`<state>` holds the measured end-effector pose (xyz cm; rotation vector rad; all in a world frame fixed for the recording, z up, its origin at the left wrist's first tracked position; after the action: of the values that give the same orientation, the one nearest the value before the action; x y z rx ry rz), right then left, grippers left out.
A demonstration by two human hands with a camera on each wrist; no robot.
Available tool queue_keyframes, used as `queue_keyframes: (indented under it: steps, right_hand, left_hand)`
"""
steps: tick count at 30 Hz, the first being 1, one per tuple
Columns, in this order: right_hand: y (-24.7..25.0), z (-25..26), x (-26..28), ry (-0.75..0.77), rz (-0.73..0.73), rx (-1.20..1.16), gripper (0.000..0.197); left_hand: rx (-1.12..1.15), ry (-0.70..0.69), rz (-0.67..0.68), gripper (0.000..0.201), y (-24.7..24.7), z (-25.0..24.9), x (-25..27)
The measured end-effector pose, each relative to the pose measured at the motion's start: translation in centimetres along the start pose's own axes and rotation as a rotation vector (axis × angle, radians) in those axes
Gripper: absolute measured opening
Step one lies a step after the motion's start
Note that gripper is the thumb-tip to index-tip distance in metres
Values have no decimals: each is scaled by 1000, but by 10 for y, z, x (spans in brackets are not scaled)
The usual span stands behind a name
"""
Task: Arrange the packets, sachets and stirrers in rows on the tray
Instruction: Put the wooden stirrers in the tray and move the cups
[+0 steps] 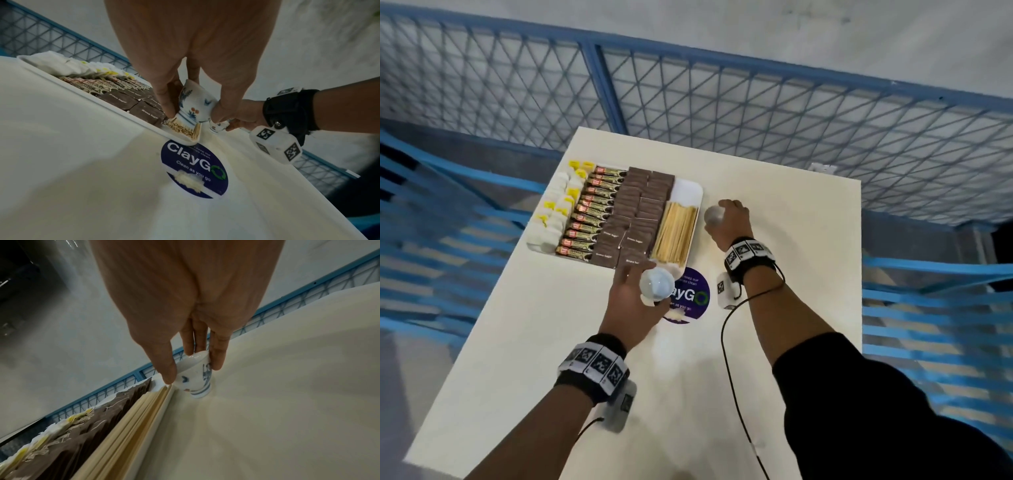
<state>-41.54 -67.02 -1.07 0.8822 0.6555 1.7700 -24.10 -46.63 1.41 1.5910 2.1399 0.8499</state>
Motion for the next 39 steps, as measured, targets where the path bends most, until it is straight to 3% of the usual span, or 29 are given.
queue_keyframes:
  steps: [3, 6, 8, 10, 12, 16, 19, 23, 26, 28, 35, 39]
  right_hand:
    - [0, -3, 4, -9, -53, -36, 63]
    - [11, 7, 32, 112, -244, -79, 50]
    - [3, 17, 59, 152, -124, -247, 46]
    - [-17, 27, 86, 114, 153, -374, 58]
    - [-28, 33, 104, 142, 254, -371, 63]
    - [-16, 35, 108, 181, 131, -368, 57]
    - [-7, 17, 98, 122, 11, -377, 60]
    - [-10, -23, 83, -65, -167, -306, 61]
    - [-21, -39, 76, -170, -168, -309, 65]
    - [-27, -39, 71, -152, -169, -305, 67]
    - [-40, -37, 72, -181, -117, -265, 85]
    - [-36, -51, 109, -230, -261, -317, 56]
  left_hand:
    - [32, 30, 4, 69, -2, 2, -7]
    - [71, 56, 15, 70, -7, 0, -14]
    - [84, 47, 17, 68, -10, -8, -17]
    - [61, -3, 7, 66, -13, -18, -22]
    - [25, -49, -4, 62, -16, -29, -24]
    - [45, -107, -33, 64, -19, -40, -24]
    - [38, -88, 69, 75, -26, -36, -21]
    - [-62, -86, 135, 44, -26, -25, -13]
    - [-92, -56, 180, 27, -24, -9, -7]
    - [-77, -39, 191, 21, -21, 1, -4]
    - [-72, -30, 192, 16, -8, 18, 7]
    - [-82, 11, 213, 14, 4, 26, 18]
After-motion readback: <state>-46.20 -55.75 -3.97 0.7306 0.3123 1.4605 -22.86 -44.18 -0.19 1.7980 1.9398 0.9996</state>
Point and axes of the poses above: each hand's wrist, its own x-axis away from the middle knuckle, its own y-axis out of the back of the hand, z = x × y, the point moved 7 cm from there along -x, towards the middle knuckle, and after that the axes turned 3 degrees about y, right-handed, at the moved point
